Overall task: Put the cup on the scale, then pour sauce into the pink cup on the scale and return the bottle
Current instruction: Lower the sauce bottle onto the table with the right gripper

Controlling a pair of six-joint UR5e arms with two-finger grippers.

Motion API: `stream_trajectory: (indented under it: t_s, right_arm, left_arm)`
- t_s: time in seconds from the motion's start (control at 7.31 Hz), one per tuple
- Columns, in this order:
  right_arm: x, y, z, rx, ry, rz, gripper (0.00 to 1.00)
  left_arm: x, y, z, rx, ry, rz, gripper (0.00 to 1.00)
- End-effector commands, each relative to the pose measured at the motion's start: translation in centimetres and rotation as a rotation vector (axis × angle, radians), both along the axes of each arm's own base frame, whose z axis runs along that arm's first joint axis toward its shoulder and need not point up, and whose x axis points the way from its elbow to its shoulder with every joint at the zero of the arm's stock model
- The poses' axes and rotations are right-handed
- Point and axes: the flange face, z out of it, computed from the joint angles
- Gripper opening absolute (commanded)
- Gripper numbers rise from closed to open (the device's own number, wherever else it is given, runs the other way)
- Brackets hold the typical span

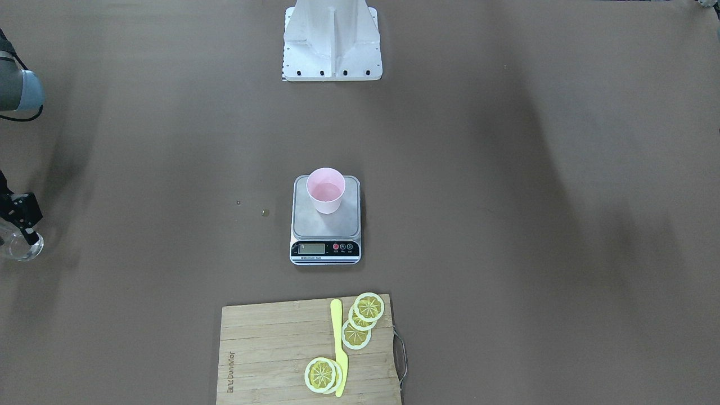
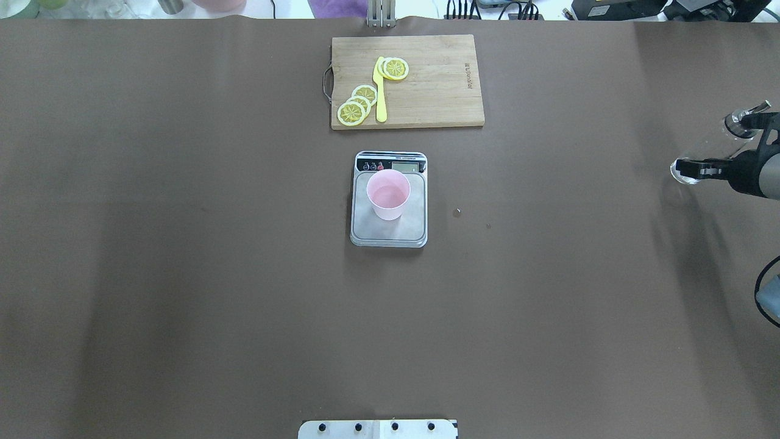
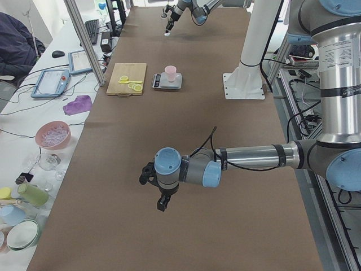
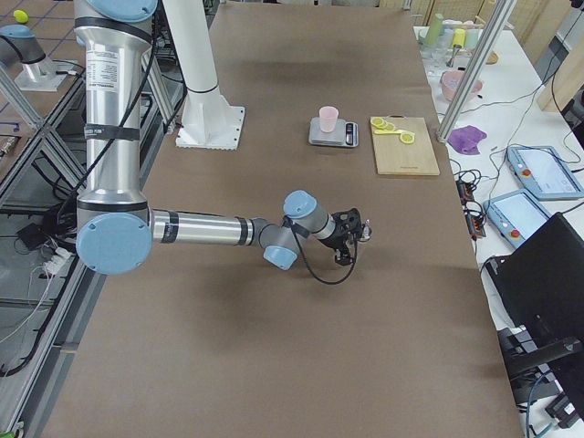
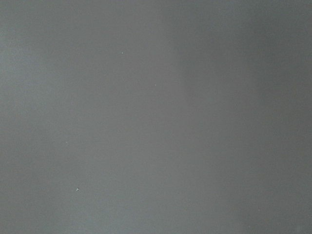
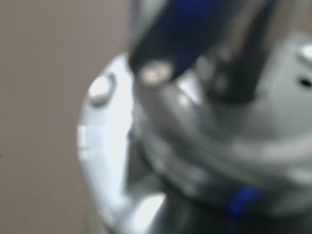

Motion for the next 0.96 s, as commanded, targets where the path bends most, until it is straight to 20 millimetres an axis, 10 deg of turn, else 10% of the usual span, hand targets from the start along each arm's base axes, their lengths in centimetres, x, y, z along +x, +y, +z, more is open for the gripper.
stream_trajectory:
  t_s: [0.0,0.82]
  right_arm:
    - [0.1,0.0,1.0,-0.010,0.014,0.004,0.00]
    - [-1.1,0.3,1.6,0.009,0.063,0.023,0.00]
  left_arm:
    - [0.0,0.1,0.0,0.002,0.000,0.000,0.98]
    - [0.0,0.1,0.2,-0.001,0.000,0.000,0.98]
